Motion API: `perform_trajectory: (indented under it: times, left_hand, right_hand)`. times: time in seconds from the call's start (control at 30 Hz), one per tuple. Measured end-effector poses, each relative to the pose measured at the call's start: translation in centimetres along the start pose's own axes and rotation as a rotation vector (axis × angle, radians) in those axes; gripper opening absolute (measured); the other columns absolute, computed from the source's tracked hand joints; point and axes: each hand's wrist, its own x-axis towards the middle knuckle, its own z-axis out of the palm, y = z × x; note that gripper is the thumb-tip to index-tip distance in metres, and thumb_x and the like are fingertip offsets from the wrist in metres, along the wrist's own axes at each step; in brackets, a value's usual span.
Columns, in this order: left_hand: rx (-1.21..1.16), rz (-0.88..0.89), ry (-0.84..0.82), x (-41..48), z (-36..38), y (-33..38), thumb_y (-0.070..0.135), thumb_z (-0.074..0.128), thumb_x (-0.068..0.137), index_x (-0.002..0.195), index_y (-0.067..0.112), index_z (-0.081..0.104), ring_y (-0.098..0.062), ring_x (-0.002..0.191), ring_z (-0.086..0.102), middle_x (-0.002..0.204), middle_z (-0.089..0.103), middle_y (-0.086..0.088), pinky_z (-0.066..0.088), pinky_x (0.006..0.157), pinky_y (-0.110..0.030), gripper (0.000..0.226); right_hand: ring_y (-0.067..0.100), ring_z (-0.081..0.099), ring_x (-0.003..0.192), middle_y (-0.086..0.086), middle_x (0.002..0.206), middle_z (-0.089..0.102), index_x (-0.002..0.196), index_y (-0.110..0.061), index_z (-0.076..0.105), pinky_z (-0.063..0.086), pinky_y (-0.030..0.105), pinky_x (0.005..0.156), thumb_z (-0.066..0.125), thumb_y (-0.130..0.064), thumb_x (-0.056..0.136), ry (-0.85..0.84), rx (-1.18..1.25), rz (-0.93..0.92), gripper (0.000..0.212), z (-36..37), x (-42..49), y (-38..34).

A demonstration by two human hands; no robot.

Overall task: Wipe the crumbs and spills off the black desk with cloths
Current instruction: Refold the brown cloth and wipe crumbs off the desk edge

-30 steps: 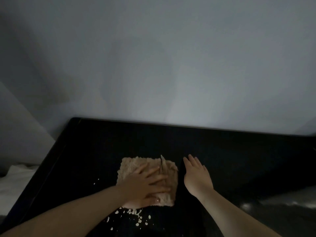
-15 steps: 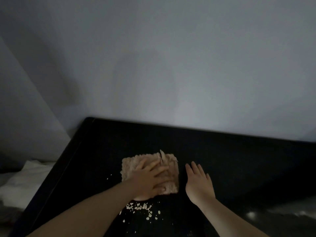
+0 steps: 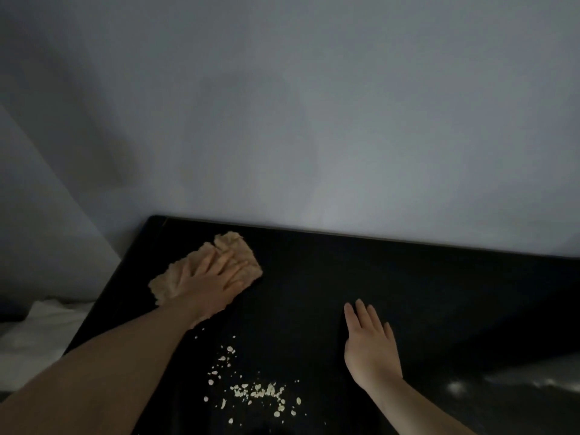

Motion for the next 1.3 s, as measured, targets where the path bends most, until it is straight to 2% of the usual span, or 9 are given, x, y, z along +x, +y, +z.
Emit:
perform_trajectory:
  times: [0.27, 0.43, 0.53, 0.73, 0.83, 0.97, 1.07, 1.2, 1.3]
  left_hand:
    - [-0.123, -0.284, 0.101, -7.7, 3.2, 0.8, 0.054, 0.011, 0.096, 0.147, 0.039, 0.0, -0.021, 0.144, -0.013, 0.157, -0.014, 0.008, -0.002, 0.113, -0.054, 0.055]
    - [-0.068, 0.045, 0.059, -12.1, 4.8, 11.2, 0.052, 0.014, 0.097, 0.145, 0.042, -0.006, -0.022, 0.141, -0.023, 0.155, -0.018, 0.009, -0.017, 0.109, -0.056, 0.053]
    - [-0.065, 0.143, 0.052, -13.7, 4.9, 10.7, 0.053, 0.009, 0.097, 0.145, 0.043, -0.003, -0.014, 0.139, -0.026, 0.154, -0.021, 0.013, -0.021, 0.109, -0.049, 0.051]
    - [-0.197, -0.323, 0.128, -15.5, 6.3, 1.3, 0.057, 0.008, 0.094, 0.147, 0.042, 0.004, -0.017, 0.142, -0.02, 0.157, -0.013, 0.01, -0.012, 0.112, -0.053, 0.055]
    - [-0.285, -0.439, 0.103, -15.2, 6.1, 2.7, 0.057, 0.006, 0.094, 0.147, 0.041, 0.003, -0.021, 0.142, -0.019, 0.157, -0.012, 0.009, -0.011, 0.112, -0.056, 0.055]
    - [-0.197, -0.105, 0.077, -16.7, 6.5, 10.5, 0.057, 0.01, 0.094, 0.146, 0.043, 0.003, -0.022, 0.142, -0.019, 0.157, -0.009, 0.01, -0.016, 0.109, -0.056, 0.053]
    - [-0.147, 0.084, 0.013, -17.6, 6.8, 10.3, 0.063, 0.009, 0.091, 0.145, 0.046, 0.001, -0.017, 0.139, -0.027, 0.155, -0.017, 0.012, -0.022, 0.108, -0.052, 0.057]
    - [-0.219, -0.256, 0.15, -18.0, 7.1, 1.3, 0.059, 0.011, 0.091, 0.145, 0.044, 0.007, -0.02, 0.143, -0.014, 0.158, -0.005, 0.008, -0.007, 0.113, -0.051, 0.056]
    - [-0.26, -0.474, 0.128, -18.2, 6.9, -4.3, 0.056, 0.013, 0.095, 0.145, 0.044, 0.006, -0.023, 0.143, -0.015, 0.158, -0.008, 0.007, -0.004, 0.113, -0.056, 0.053]
  right_hand:
    - [0.021, -0.003, 0.145, 0.001, 0.158, -0.004, 0.15, -0.023, 0.001, 0.01, 0.045, 0.118, 0.043, -0.016, 0.095, -0.011, 0.05, 0.041, 0.069, -0.2, -0.5, -1.1]
    - [0.022, -0.001, 0.145, 0.002, 0.158, -0.002, 0.15, -0.024, 0.004, 0.012, 0.045, 0.117, 0.047, -0.018, 0.094, -0.053, 0.043, -0.055, 0.07, 0.2, -2.3, -2.4]
    - [0.021, 0.0, 0.145, 0.001, 0.158, -0.002, 0.15, -0.024, 0.005, 0.013, 0.044, 0.117, 0.047, -0.019, 0.094, -0.073, 0.04, -0.086, 0.07, 0.3, -3.2, -2.5]
    - [0.02, 0.001, 0.145, 0.0, 0.158, -0.001, 0.15, -0.024, 0.005, 0.014, 0.043, 0.117, 0.045, -0.017, 0.095, -0.057, 0.042, -0.086, 0.067, 0.7, -4.3, -2.6]
    - [0.021, 0.002, 0.145, 0.0, 0.158, -0.001, 0.15, -0.024, 0.006, 0.014, 0.043, 0.117, 0.044, -0.017, 0.095, -0.062, 0.041, -0.09, 0.067, 1.2, -4.9, -2.8]
    - [0.021, 0.004, 0.145, 0.001, 0.158, 0.002, 0.149, -0.024, 0.01, 0.016, 0.042, 0.116, 0.046, -0.017, 0.094, -0.06, 0.035, -0.12, 0.066, 1.1, -5.3, -2.5]
    - [0.021, 0.005, 0.145, 0.002, 0.158, 0.003, 0.149, -0.024, 0.012, 0.018, 0.042, 0.116, 0.047, -0.017, 0.094, -0.085, 0.039, -0.13, 0.066, 0.8, -5.5, -2.6]
    - [0.02, 0.004, 0.145, 0.001, 0.158, 0.001, 0.149, -0.024, 0.009, 0.017, 0.042, 0.117, 0.044, -0.016, 0.095, -0.071, 0.037, -0.116, 0.065, 0.9, -5.6, -2.7]
    - [0.02, 0.001, 0.145, 0.0, 0.158, -0.001, 0.149, -0.024, 0.007, 0.015, 0.042, 0.117, 0.044, -0.016, 0.095, -0.085, 0.024, -0.107, 0.066, 1.3, -5.8, -2.7]
